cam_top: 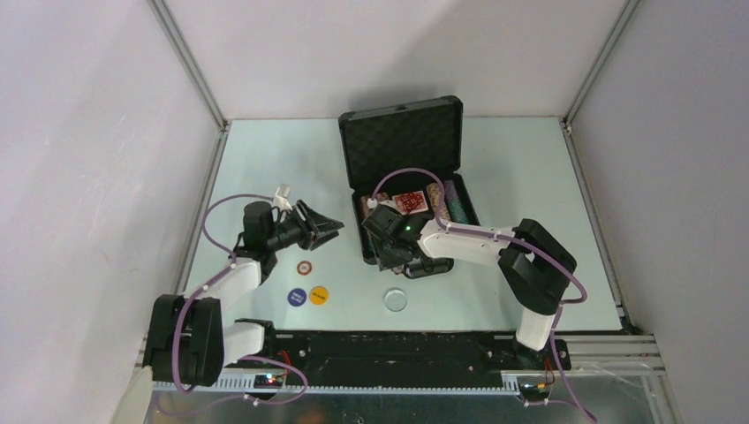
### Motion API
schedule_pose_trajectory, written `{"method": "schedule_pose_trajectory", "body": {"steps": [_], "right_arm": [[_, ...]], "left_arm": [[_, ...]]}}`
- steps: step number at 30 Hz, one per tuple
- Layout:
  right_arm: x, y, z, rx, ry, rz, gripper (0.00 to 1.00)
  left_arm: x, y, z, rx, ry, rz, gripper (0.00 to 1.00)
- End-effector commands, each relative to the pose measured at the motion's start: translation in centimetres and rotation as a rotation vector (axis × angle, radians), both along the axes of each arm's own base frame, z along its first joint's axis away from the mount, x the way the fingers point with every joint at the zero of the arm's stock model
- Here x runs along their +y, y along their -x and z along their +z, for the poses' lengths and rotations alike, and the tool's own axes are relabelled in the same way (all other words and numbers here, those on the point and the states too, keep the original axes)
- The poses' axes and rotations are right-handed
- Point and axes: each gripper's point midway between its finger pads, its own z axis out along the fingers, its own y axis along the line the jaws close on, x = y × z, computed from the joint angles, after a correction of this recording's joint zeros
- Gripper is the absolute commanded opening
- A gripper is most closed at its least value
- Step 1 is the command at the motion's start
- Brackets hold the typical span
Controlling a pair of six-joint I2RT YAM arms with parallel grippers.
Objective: Pack up texas hold em set
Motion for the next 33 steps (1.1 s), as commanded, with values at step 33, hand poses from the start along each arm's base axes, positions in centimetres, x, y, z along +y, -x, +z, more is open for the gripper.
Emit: {"method": "schedule_pose_trajectory", "body": {"steps": [33], "right_arm": [[-2.8,-4.0,-1.2,-0.096,0.129,-0.076,0.65]], "left_arm": [[-0.1,0.4,0.4,-0.026,0.01,-0.035,0.51]]}}
